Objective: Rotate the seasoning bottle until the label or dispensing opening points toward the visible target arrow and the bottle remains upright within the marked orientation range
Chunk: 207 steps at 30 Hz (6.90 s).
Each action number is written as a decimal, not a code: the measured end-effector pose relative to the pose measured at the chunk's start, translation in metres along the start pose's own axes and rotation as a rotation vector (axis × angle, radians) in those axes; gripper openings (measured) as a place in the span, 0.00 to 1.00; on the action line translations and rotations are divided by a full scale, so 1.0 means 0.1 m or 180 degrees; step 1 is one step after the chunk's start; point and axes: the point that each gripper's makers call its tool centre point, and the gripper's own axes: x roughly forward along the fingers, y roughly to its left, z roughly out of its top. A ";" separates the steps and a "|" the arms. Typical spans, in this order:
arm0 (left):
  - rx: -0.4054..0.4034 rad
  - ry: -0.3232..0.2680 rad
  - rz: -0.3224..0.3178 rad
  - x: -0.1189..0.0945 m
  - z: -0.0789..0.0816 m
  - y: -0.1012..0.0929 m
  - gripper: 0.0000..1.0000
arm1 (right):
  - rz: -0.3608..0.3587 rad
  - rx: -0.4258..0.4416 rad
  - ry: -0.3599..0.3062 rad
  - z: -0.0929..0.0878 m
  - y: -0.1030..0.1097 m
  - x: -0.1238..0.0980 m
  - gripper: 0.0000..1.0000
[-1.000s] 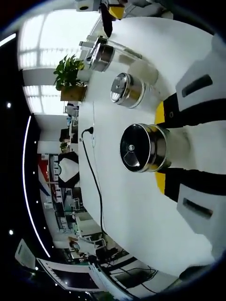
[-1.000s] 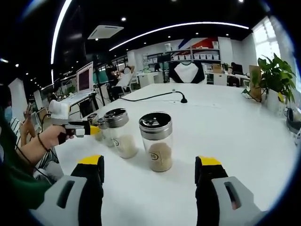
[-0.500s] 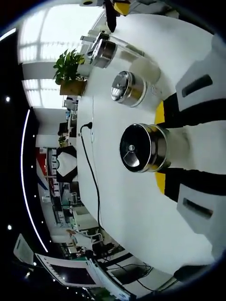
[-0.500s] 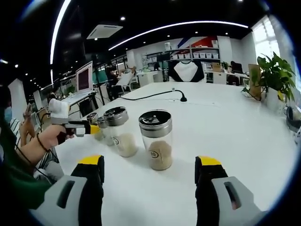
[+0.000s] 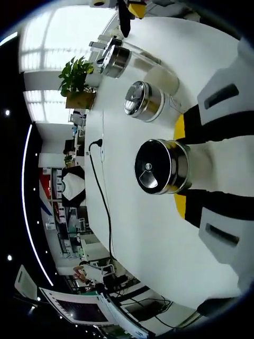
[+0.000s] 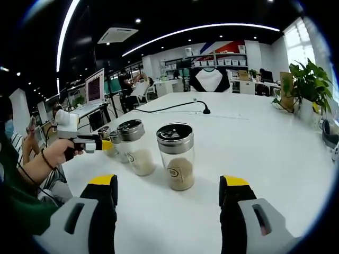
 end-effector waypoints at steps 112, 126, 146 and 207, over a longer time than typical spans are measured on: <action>0.0938 0.0033 -0.1840 0.01 0.08 -0.17 0.37 | -0.0015 -0.0015 0.0044 -0.01 -0.03 0.02 0.80; 0.0712 0.0001 -0.1484 0.01 0.08 -0.13 0.37 | -0.0024 -0.0004 0.0046 -0.02 -0.02 0.01 0.80; 0.0398 -0.0006 -0.0920 0.02 0.06 -0.09 0.37 | -0.0030 -0.0013 0.0066 -0.03 -0.01 -0.01 0.80; 0.0023 -0.0079 -0.0155 -0.04 0.07 -0.04 0.45 | -0.0057 0.0031 0.0127 -0.09 -0.04 -0.01 0.79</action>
